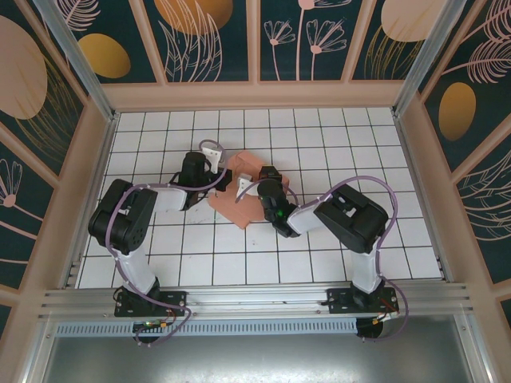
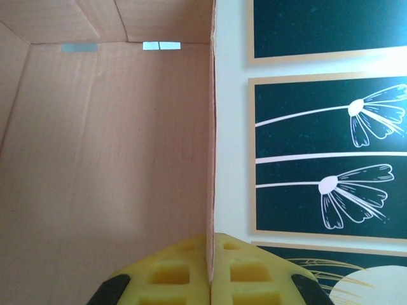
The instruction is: Fold the paper box
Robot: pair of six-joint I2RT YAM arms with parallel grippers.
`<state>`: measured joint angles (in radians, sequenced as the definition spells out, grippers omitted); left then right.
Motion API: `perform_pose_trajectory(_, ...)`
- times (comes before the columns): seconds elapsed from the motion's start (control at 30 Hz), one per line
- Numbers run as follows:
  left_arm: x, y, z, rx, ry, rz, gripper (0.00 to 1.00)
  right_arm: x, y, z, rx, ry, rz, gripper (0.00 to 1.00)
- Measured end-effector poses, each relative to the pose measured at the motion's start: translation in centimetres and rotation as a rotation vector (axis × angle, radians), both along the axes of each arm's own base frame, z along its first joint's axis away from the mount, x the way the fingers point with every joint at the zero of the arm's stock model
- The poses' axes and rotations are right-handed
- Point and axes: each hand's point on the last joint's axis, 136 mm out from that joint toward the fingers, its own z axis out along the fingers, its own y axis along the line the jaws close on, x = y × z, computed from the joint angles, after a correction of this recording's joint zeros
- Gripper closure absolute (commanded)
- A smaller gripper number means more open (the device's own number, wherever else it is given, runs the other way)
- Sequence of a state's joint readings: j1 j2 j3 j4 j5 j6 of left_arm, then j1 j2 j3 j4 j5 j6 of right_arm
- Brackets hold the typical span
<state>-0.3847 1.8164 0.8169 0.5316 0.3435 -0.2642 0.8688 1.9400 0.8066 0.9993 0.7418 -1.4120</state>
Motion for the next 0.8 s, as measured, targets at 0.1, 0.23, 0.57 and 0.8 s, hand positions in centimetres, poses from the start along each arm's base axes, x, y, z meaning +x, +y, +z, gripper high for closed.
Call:
perform_pose_trajectory(0.1,-0.2,-0.9,0.0,-0.012,0.008,-0.010,1.00,0.2,0.0,-0.1,0.001,-0.001,-0.014,1.00)
perform_pose_trajectory(0.23,0.5,-1.5,-0.1,-0.019,0.007,-0.011,0.95,0.2,-0.4,-0.2,0.014,-0.001,-0.039,1.00)
perform_pose_trajectory(0.57,1.3,-1.0,-0.1,0.034,-0.023,0.010,0.69,0.4,-0.7,-0.5,0.067,0.020,-0.064,1.00)
perform_pose_trajectory(0.8,1.8,-0.2,-0.3,0.051,-0.023,0.044,0.63,0.7,-0.8,-0.6,0.090,0.029,-0.068,1.00)
